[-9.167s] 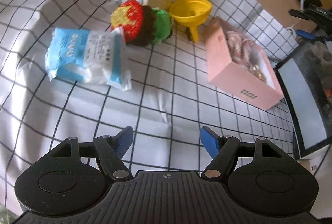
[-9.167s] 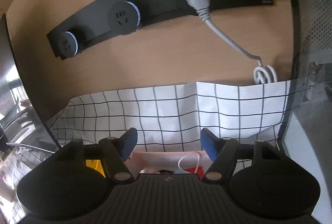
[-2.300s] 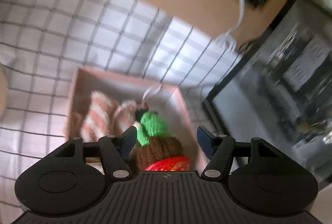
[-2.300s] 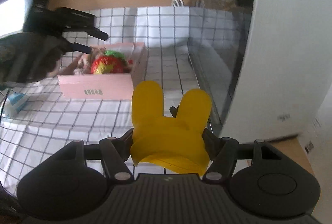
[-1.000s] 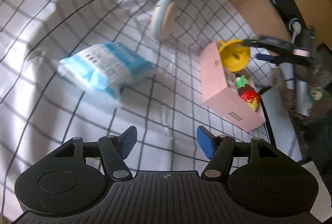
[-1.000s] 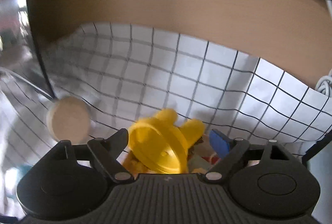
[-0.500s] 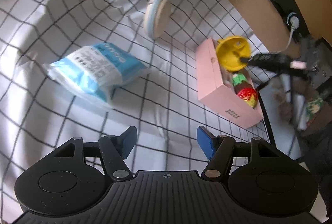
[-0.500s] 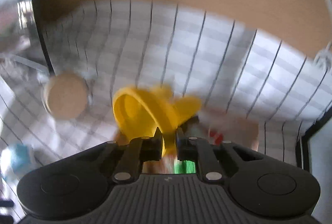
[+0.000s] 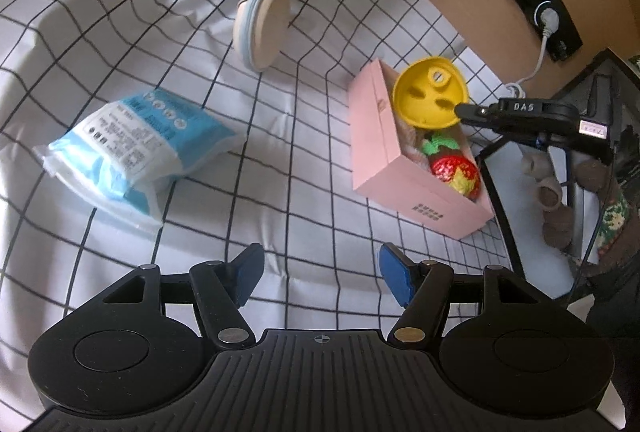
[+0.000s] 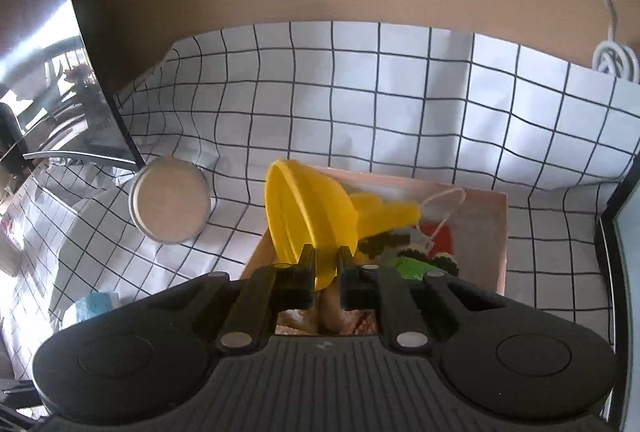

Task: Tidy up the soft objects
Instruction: 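Lower the yellow funnel into the pink box and open the right gripper, then grasp the round zippered pouch with the right gripper while the left grasps the wipes pack, then lift the blue wipes pack with the left gripper while the right carries the pouch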

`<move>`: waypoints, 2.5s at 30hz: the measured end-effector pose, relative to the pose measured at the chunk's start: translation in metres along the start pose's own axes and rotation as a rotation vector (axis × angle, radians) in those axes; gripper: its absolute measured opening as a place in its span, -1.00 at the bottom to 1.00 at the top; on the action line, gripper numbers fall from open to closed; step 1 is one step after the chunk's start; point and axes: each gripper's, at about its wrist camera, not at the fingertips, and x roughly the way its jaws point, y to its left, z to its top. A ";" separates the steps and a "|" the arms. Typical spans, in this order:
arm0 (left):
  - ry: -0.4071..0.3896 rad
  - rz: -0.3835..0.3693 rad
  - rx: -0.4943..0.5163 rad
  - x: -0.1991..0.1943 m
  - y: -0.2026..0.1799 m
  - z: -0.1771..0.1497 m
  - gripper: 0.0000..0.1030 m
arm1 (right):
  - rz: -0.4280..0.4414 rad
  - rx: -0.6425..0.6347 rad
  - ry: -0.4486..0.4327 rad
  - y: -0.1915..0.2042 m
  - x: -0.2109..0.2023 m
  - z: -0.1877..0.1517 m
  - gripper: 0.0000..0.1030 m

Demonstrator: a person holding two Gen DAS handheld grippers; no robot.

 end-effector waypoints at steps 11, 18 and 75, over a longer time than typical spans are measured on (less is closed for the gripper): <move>0.003 0.019 -0.003 -0.004 0.005 -0.001 0.33 | 0.071 0.021 -0.160 0.005 -0.042 0.015 0.05; 0.003 0.051 0.002 -0.012 0.014 -0.003 0.33 | 0.022 -0.198 -0.267 0.110 0.007 0.017 0.53; 0.171 0.140 0.384 0.065 -0.020 0.038 0.24 | -0.153 -0.031 -0.082 0.036 -0.112 -0.213 -0.23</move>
